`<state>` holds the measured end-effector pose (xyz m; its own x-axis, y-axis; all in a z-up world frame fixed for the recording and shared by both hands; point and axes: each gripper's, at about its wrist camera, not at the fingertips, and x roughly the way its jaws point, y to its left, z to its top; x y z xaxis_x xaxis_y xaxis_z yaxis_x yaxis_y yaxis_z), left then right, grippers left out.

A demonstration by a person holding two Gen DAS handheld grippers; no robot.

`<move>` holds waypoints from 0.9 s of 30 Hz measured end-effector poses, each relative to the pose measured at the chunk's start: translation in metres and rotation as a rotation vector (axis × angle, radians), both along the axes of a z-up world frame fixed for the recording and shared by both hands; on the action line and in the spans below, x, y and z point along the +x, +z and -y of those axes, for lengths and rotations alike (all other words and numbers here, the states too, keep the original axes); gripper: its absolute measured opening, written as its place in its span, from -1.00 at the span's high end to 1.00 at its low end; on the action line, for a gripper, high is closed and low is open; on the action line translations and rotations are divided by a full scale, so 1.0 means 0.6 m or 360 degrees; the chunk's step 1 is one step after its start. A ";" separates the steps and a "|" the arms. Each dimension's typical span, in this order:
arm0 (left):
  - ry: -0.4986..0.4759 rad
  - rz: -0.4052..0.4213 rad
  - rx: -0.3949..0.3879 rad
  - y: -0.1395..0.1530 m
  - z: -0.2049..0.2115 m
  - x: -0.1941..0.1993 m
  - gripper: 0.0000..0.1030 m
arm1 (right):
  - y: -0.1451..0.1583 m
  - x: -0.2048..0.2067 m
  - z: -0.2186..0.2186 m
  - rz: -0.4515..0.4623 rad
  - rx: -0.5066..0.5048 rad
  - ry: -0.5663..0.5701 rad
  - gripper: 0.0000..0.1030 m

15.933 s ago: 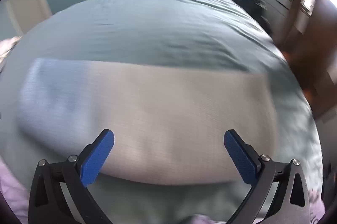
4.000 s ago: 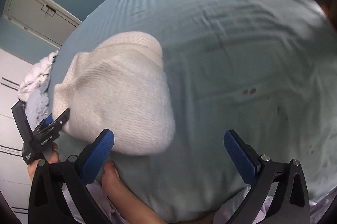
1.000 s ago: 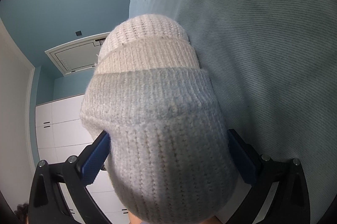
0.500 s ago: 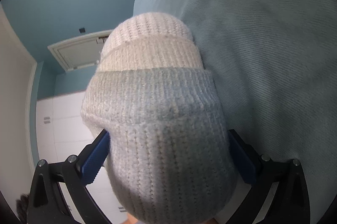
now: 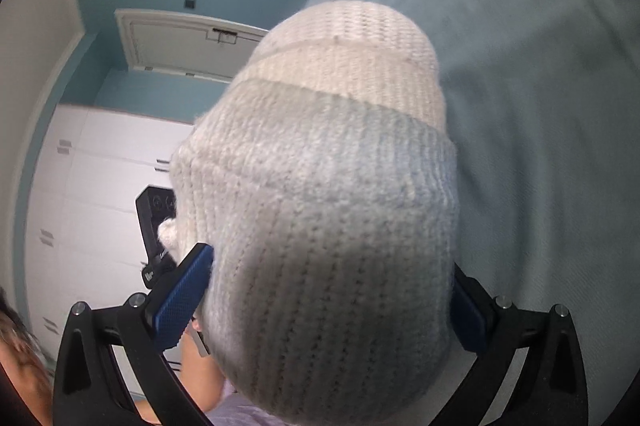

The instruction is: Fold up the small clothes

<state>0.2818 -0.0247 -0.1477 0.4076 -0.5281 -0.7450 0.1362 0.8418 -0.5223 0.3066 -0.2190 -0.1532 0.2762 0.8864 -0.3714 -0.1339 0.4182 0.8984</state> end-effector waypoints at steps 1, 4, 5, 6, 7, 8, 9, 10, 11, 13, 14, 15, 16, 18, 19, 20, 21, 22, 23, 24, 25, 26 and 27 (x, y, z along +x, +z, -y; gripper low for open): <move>0.0006 0.0020 -0.0005 0.004 0.002 0.002 -0.17 | 0.008 0.003 0.001 0.0029 -0.0021 0.0000 -0.98; 0.0017 0.0101 0.0003 0.023 0.015 0.019 -0.17 | 0.032 0.028 0.004 0.0105 -0.0051 -0.0014 -0.98; 0.0020 0.0122 0.0005 0.029 0.019 0.028 -0.17 | 0.037 0.038 0.008 0.0117 -0.0050 -0.0019 -0.98; 0.0024 0.0138 0.0004 0.035 0.023 0.041 -0.17 | 0.043 0.051 0.012 0.0136 -0.0051 -0.0025 -0.98; 0.0026 0.0147 0.0001 0.039 0.028 0.058 -0.17 | 0.047 0.059 0.017 0.0152 -0.0057 -0.0025 -0.98; 0.0030 0.0144 -0.0008 0.040 0.033 0.078 -0.17 | 0.054 0.080 0.023 0.0165 -0.0072 -0.0035 -0.98; 0.0038 0.0138 -0.0014 0.040 0.037 0.094 -0.17 | 0.059 0.093 0.025 0.0172 -0.0082 -0.0053 -0.98; 0.0046 0.0134 -0.0013 0.040 0.044 0.114 -0.17 | 0.062 0.102 0.027 0.0176 -0.0091 -0.0068 -0.98; 0.0056 0.0133 -0.0007 0.040 0.051 0.134 -0.17 | 0.066 0.121 0.032 0.0176 -0.0101 -0.0091 -0.98; 0.0079 0.0126 0.0004 0.040 0.064 0.165 -0.17 | 0.070 0.142 0.034 0.0171 -0.0122 -0.0125 -0.98; 0.0086 0.0119 0.0012 0.039 0.071 0.182 -0.17 | 0.072 0.151 0.035 0.0171 -0.0129 -0.0136 -0.98; 0.0092 0.0111 0.0013 0.040 0.079 0.199 -0.17 | 0.071 0.164 0.039 0.0169 -0.0132 -0.0157 -0.98; 0.0097 0.0109 0.0016 0.040 0.088 0.213 -0.17 | 0.071 0.168 0.039 0.0165 -0.0129 -0.0165 -0.98; 0.0098 0.0100 0.0026 0.038 0.101 0.241 -0.17 | 0.067 0.178 0.045 0.0154 -0.0117 -0.0188 -0.98; 0.0097 0.0091 0.0030 0.035 0.105 0.252 -0.17 | 0.064 0.178 0.045 0.0147 -0.0111 -0.0196 -0.98; 0.0092 0.0080 0.0041 0.030 0.111 0.265 -0.17 | 0.059 0.179 0.046 0.0135 -0.0106 -0.0204 -0.98; 0.0086 0.0058 0.0052 0.021 0.116 0.277 -0.17 | 0.046 0.181 0.049 0.0099 -0.0097 -0.0215 -0.98; 0.0088 0.0029 0.0061 0.013 0.120 0.287 -0.17 | 0.033 0.173 0.048 0.0067 -0.0097 -0.0216 -0.98; 0.0088 -0.0010 0.0071 0.000 0.121 0.294 -0.17 | 0.020 0.173 0.048 0.0025 -0.0100 -0.0222 -0.98; 0.0083 -0.0056 0.0082 -0.017 0.123 0.303 -0.17 | 0.000 0.177 0.046 -0.0040 -0.0115 -0.0229 -0.98; 0.0079 -0.0074 0.0066 -0.027 0.122 0.308 -0.17 | -0.010 0.181 0.043 -0.0070 -0.0117 -0.0235 -0.99; 0.0075 -0.0071 0.0010 -0.033 0.118 0.310 -0.19 | -0.017 0.179 0.045 -0.0079 -0.0094 -0.0243 -0.99; 0.0072 -0.0072 -0.0022 -0.035 0.115 0.312 -0.21 | -0.025 0.173 0.050 -0.0089 -0.0038 -0.0252 -0.99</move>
